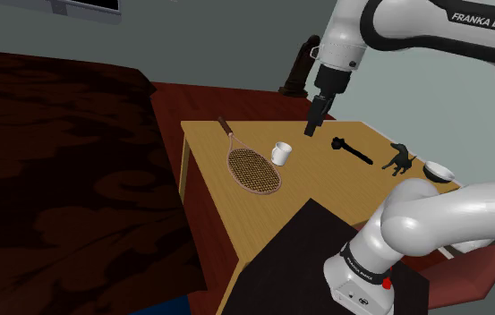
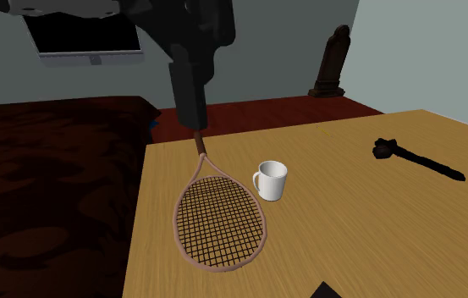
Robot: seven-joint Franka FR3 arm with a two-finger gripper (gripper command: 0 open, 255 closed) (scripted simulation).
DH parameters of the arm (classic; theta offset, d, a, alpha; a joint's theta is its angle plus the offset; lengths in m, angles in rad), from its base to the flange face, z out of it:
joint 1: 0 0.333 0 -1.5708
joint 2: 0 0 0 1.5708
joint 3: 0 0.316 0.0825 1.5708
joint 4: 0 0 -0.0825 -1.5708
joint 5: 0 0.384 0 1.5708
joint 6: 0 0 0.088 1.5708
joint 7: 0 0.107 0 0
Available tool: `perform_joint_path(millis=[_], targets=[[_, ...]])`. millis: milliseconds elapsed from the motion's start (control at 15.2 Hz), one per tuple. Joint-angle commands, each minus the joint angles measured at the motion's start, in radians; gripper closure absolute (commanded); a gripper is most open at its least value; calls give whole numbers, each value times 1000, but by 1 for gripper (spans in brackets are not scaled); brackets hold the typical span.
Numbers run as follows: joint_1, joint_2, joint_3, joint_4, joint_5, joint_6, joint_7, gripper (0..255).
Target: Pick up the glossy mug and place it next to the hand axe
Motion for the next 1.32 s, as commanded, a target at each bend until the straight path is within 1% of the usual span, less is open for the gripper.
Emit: perform_joint_path(millis=[0,330,660,990,1254], targets=[[0,0,0,0,0,0,0,0],[-38,69,-81,-48,-58,118,-95,0],[-75,172,-160,-64,-105,241,-187,0],[-106,305,-237,-46,-135,361,-278,0],[-125,429,-296,-8,-139,450,-353,0]])
